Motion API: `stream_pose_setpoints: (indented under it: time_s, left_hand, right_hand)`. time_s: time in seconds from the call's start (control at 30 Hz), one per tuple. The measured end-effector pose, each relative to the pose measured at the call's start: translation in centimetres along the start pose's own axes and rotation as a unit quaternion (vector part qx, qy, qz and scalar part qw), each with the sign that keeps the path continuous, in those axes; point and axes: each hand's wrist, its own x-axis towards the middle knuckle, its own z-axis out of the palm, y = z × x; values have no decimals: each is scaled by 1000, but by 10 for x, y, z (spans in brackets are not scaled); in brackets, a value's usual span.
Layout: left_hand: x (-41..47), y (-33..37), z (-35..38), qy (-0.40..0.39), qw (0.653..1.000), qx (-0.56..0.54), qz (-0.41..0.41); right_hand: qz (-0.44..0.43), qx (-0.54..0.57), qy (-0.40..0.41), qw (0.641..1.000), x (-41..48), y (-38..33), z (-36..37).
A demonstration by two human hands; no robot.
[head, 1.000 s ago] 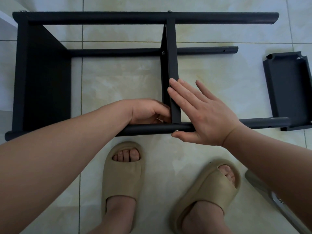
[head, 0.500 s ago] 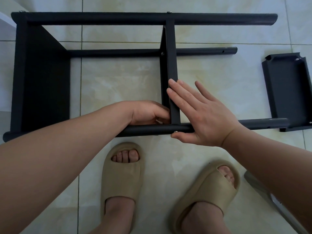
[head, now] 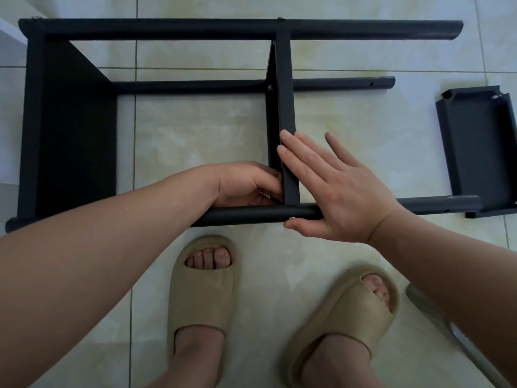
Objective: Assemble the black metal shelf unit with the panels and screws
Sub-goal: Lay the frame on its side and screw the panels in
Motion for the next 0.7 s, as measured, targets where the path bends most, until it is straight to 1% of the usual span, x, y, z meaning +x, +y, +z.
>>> stream_pose_setpoints:
  time_s: [0.1,0.23,0.4,0.47,0.57,0.63,0.7]
  left_hand:
    - [0,-2,0,20,999,46,-3]
    - [-1,-1,-1,28,999,20,-1]
    - [-1,2,-1,1,1000,-24,-3]
    - [0,0,0,-4,1000,-2,-9]
    - [1,-3,-1,26,998,56,-14]
    - [2,-3,-2,39,997,58,-14]
    - [1,-2,-2,34,998,41,-12]
  right_hand:
    - [1,-1,-3,1000,0,0,0]
    - [1,-1,-3,1000,0,0,1]
    - [0,0,3,1000,0,0,1]
    - [0,-1,3,1000,0,0,1]
    - [1,-2,2,1000,0,0,1]
    - [1,-2,0,1000,0,0,1]
    - [1,-1,1,1000,0,0,1]
